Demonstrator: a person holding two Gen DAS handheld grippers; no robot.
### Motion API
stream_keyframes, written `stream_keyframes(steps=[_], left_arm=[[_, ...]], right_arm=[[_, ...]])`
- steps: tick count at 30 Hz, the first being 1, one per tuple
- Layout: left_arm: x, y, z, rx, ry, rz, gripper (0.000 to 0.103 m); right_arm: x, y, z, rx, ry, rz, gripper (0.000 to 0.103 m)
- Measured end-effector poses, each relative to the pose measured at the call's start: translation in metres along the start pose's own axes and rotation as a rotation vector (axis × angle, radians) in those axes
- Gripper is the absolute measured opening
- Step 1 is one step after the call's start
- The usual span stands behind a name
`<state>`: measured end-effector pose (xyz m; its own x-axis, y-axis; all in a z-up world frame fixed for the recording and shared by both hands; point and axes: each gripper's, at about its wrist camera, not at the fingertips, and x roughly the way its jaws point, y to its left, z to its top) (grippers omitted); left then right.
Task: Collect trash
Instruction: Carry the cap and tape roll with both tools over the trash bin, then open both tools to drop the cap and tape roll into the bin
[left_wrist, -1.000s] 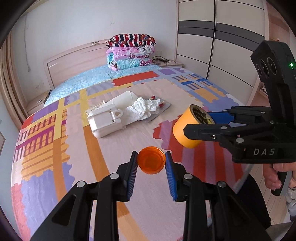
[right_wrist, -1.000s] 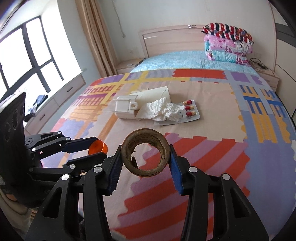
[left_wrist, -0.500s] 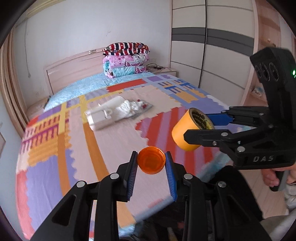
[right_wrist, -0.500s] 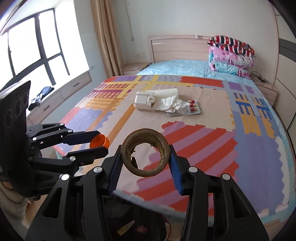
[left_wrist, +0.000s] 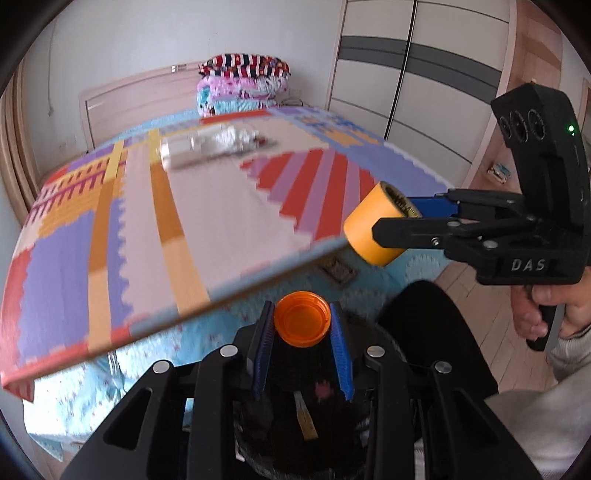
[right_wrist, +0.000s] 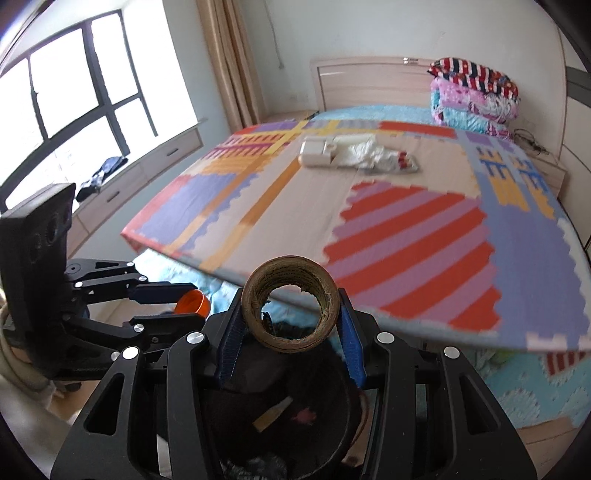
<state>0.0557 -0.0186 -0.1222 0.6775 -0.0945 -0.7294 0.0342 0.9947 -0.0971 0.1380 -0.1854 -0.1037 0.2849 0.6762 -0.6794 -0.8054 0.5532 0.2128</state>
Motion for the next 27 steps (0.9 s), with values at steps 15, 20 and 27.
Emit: stream_keyframes(steps=[15,20,27], left_arm=[[0.065,0.001,-0.066,-0.008,0.211,-0.037,0.029],[0.082,0.004,-0.082,-0.026,0.265,-0.017,0.029],[0.097,0.000,-0.092,-0.040,0.298,-0.036,0.029]], right_arm=[[0.058,0.017,-0.078,-0.031,0.239,0.019,0.047],[0.074,0.020,-0.091,-0.058,0.292,0.004,0.047],[0.090,0.018,-0.101,-0.071,0.348,-0.012,0.047]])
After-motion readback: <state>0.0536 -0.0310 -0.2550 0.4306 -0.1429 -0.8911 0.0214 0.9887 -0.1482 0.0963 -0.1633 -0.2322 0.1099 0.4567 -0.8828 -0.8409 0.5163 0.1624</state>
